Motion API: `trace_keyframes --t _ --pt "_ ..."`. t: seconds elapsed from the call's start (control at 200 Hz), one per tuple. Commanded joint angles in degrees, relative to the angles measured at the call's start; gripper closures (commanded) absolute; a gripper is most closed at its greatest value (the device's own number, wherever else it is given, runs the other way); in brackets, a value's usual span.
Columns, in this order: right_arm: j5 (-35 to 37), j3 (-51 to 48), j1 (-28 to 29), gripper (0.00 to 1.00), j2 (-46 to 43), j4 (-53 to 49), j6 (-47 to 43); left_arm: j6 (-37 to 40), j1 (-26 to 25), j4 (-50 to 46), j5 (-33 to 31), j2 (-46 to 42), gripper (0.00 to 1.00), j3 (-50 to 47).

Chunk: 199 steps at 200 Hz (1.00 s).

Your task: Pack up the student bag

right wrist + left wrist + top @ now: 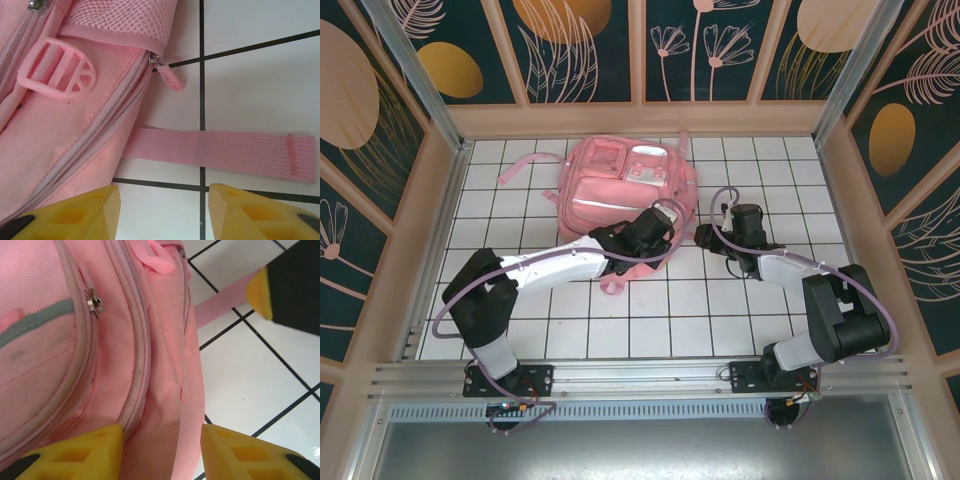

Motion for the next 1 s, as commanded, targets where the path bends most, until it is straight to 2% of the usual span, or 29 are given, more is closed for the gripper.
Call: trace_keyframes --t 0.0,0.17,0.355,0.42,0.51,0.576,0.616,0.841,0.991 --pt "-1.4 2.3 -0.6 0.50 1.1 1.0 -0.2 1.6 -1.0 -0.9 -4.2 2.6 0.52 1.7" --pt "-1.8 2.3 -0.9 0.50 1.4 1.4 -0.1 2.6 -2.3 -0.3 -4.7 1.1 0.50 0.7" --pt "-2.6 2.9 -0.9 0.50 1.6 1.8 0.1 4.9 -2.3 -1.0 -14.9 5.8 0.50 1.6" --pt "-2.4 2.9 -0.9 0.50 1.7 2.2 -0.1 5.0 -2.3 -0.6 -18.4 6.9 0.57 1.6" --pt "-2.4 2.7 -0.9 0.51 2.0 3.6 -0.6 4.7 -2.3 0.4 -22.6 6.2 0.79 1.2" --pt "-2.8 2.9 -0.9 0.52 2.9 4.6 -1.0 4.9 -2.3 1.3 -23.1 4.2 0.94 0.6" --pt "-3.5 3.0 -0.8 0.55 3.8 5.6 -1.7 5.3 -2.3 2.1 -23.0 2.8 1.00 0.0" --pt "-2.2 0.7 1.6 0.63 5.3 15.2 -6.4 6.5 -2.2 2.2 -24.9 -1.4 1.00 -0.7" --pt "-6.0 -0.1 1.6 0.65 6.4 20.4 -9.4 5.7 -1.6 2.4 -24.4 -5.4 1.00 -2.4"
